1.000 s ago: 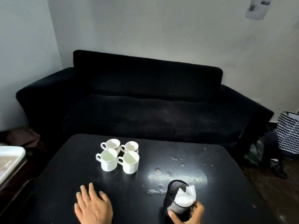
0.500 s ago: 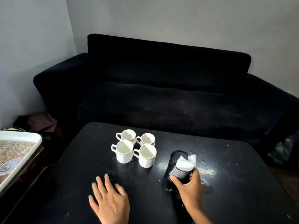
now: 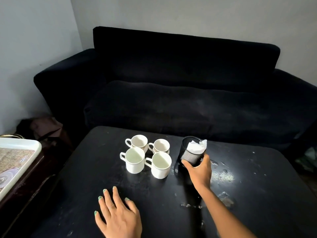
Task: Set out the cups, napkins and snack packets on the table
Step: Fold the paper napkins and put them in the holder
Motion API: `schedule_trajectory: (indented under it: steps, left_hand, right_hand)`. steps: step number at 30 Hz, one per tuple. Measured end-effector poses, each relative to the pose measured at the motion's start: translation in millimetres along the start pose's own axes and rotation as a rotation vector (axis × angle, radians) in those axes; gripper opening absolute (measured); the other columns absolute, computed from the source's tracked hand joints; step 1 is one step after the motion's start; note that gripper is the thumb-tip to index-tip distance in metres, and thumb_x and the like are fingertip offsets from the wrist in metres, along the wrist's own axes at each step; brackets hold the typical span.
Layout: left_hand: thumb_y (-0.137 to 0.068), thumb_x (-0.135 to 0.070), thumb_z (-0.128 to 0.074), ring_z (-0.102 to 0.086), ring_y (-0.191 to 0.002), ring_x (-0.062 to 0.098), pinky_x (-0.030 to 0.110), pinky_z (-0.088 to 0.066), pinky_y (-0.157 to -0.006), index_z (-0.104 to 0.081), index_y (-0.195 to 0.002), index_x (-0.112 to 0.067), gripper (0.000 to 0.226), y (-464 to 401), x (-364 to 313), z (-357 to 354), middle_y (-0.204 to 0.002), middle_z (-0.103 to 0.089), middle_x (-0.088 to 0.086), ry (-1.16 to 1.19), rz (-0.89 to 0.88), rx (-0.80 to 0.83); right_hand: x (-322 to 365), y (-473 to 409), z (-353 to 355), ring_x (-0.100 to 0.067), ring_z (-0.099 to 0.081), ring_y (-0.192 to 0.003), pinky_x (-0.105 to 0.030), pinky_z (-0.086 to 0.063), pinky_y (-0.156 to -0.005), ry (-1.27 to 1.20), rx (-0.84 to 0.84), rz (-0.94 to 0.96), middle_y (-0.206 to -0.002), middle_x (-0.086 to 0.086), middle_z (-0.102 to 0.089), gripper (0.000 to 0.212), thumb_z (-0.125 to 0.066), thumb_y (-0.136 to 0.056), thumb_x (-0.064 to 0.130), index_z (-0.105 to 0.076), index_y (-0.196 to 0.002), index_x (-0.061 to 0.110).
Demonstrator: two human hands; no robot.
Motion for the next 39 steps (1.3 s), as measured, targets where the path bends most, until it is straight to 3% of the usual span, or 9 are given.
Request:
schedule_trajectory:
  steps: [14,17,21,24,28,33,36,39]
  left_hand:
    - [-0.083,-0.029,-0.032,-0.044,-0.131,0.036,0.056,-0.026,-0.106,-0.057,-0.129,-0.007,0.056,0,7,-9,-0.141,-0.049,0.019,-0.060,-0.036,0.021]
    - [-0.084,-0.028,-0.033,-0.044,-0.131,0.036,0.055,-0.025,-0.106,-0.057,-0.129,-0.007,0.055,0,6,-9,-0.141,-0.049,0.019,-0.052,-0.050,0.032]
    - [-0.084,-0.029,-0.030,-0.043,-0.133,0.036,0.056,-0.025,-0.106,-0.056,-0.130,-0.006,0.057,-1,7,-7,-0.142,-0.047,0.019,-0.021,-0.048,0.061]
    - [-0.085,-0.030,-0.028,-0.040,-0.135,0.035,0.054,-0.024,-0.108,-0.054,-0.132,-0.007,0.059,1,8,-6,-0.144,-0.045,0.018,-0.016,-0.044,0.097]
    - [-0.086,-0.032,-0.024,-0.034,-0.139,0.033,0.053,-0.020,-0.110,-0.050,-0.136,-0.008,0.062,2,7,-3,-0.147,-0.041,0.017,-0.008,-0.050,0.125]
    - [-0.090,-0.036,-0.021,-0.014,-0.147,0.025,0.047,-0.009,-0.116,-0.032,-0.147,-0.013,0.063,6,11,4,-0.157,-0.023,0.010,-0.050,-0.047,0.223]
    - [-0.095,-0.043,-0.027,0.008,-0.148,0.020,0.044,0.002,-0.119,-0.009,-0.153,-0.018,0.065,2,9,8,-0.161,0.001,0.005,-0.078,-0.020,0.367]
    - [-0.093,-0.043,-0.040,0.017,-0.146,0.017,0.041,0.008,-0.117,-0.004,-0.152,-0.022,0.072,-13,14,19,-0.160,0.012,0.002,-0.012,-0.020,0.551]
  right_hand:
    - [8,-35,-22,-0.029,-0.053,-0.110,-0.041,-0.048,-0.089,0.003,-0.027,-0.005,-0.117,-0.010,-0.054,0.075,-0.084,-0.061,0.031,-0.043,-0.120,0.008]
    - [5,-31,-21,-0.032,-0.049,-0.118,-0.043,-0.045,-0.096,0.009,0.002,0.000,-0.126,-0.014,-0.051,0.084,-0.085,-0.062,0.026,-0.038,-0.128,0.005]
    - [4,-10,-17,-0.030,-0.031,-0.135,-0.046,-0.031,-0.111,-0.045,0.060,-0.082,-0.146,-0.016,-0.028,0.099,-0.084,-0.067,0.023,-0.022,-0.143,0.007]
    - [2,25,-3,-0.029,-0.038,-0.130,-0.039,-0.033,-0.107,-0.035,0.110,-0.132,-0.142,-0.015,-0.030,0.074,-0.074,-0.076,0.015,-0.034,-0.138,0.008]
    - [-4,98,18,-0.025,-0.050,-0.115,-0.024,-0.034,-0.094,0.066,0.203,-0.012,-0.121,-0.009,-0.048,0.045,-0.068,-0.078,0.006,-0.055,-0.121,0.008]
    - [-8,165,32,-0.019,-0.039,-0.131,-0.011,-0.023,-0.101,0.122,0.394,0.042,-0.136,-0.007,-0.045,0.042,-0.066,-0.081,0.005,-0.059,-0.122,0.008]
    - [-9,180,47,-0.017,-0.041,-0.130,-0.016,-0.025,-0.101,0.115,0.517,0.009,-0.137,-0.007,-0.045,0.040,-0.065,-0.082,0.005,-0.060,-0.121,0.010]
    - [-12,186,65,-0.017,-0.045,-0.128,-0.004,-0.028,-0.092,0.151,0.598,-0.022,-0.135,-0.007,-0.049,0.038,-0.066,-0.081,0.005,-0.062,-0.119,0.010]
Point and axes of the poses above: each hand's wrist, its own y-axis away from the middle knuckle, its own z-axis out of the back of the hand, x = y × z, the point moved 3 cm from there along -y, towards the middle knuckle
